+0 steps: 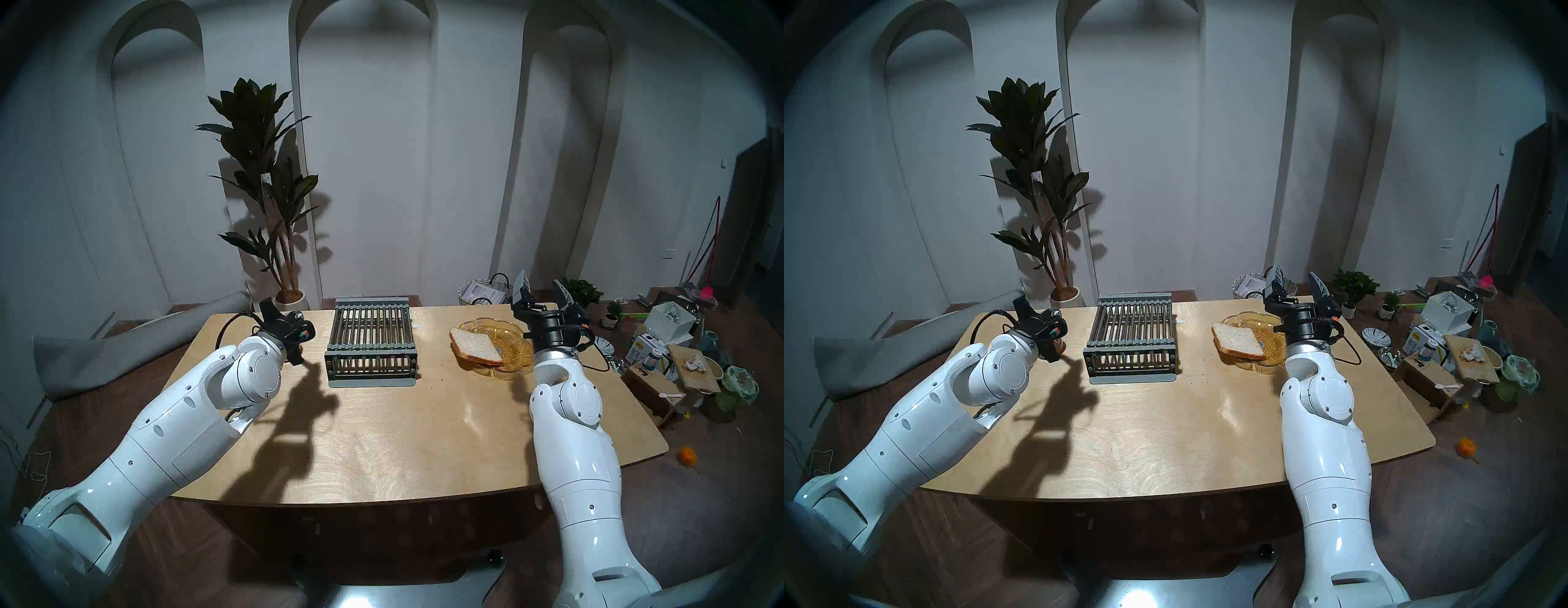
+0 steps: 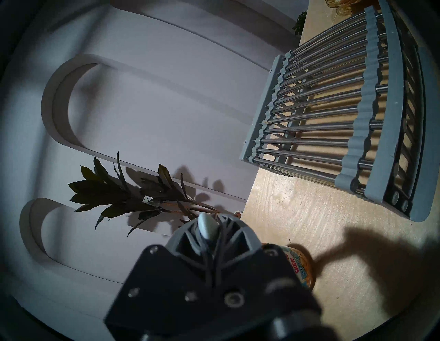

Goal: Spread peanut butter over the slice of bread with the knife

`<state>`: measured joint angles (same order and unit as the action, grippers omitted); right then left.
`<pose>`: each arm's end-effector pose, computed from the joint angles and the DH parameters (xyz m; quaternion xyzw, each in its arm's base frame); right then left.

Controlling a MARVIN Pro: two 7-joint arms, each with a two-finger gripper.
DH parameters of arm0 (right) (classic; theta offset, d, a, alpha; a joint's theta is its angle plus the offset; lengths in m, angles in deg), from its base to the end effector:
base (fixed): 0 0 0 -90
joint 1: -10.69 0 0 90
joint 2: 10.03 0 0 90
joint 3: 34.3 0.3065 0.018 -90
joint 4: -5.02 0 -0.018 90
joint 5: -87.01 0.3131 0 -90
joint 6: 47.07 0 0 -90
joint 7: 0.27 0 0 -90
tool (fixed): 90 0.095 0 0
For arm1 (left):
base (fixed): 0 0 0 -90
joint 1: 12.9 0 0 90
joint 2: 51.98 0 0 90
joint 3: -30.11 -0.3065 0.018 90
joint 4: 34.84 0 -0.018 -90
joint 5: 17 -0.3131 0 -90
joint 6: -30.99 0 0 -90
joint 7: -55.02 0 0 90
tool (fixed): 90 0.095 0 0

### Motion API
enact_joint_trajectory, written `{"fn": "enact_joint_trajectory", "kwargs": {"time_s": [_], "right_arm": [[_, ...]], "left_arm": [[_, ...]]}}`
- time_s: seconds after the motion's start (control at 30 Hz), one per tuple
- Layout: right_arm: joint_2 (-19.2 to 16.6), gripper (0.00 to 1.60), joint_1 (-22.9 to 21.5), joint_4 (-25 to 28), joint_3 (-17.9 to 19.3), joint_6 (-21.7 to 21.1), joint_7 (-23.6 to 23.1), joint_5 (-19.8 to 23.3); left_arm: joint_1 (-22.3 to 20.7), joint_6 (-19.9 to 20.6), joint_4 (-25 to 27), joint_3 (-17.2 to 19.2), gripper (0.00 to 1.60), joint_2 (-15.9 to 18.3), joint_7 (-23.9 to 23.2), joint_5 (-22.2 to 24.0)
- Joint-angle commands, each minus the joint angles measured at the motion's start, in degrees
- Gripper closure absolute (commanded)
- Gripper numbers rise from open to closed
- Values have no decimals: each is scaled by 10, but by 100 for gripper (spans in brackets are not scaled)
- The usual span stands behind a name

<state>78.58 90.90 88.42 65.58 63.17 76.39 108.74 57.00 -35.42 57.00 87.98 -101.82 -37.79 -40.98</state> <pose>0.4630 -0.0713 -0.2561 -0.5142 0.1025 -0.8454 0.1023 0.4781 0.0613 -0.2552 -0.6195 0.4662 -0.5310 0.3419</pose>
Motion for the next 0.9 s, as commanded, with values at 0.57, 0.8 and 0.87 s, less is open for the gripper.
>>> {"fn": "enact_joint_trajectory", "kwargs": {"time_s": [0.57, 0.8, 0.87], "right_arm": [[-6, 0, -9, 17, 2, 0, 4, 5], [-9, 0, -8, 18, 3, 1, 5, 7], [-9, 0, -9, 17, 3, 1, 5, 8]], "left_arm": [[4, -6, 44, 31, 160, -4, -44, 81], [17, 1, 74, 41, 160, 3, -58, 108], [20, 2, 79, 42, 160, 4, -58, 110]]}}
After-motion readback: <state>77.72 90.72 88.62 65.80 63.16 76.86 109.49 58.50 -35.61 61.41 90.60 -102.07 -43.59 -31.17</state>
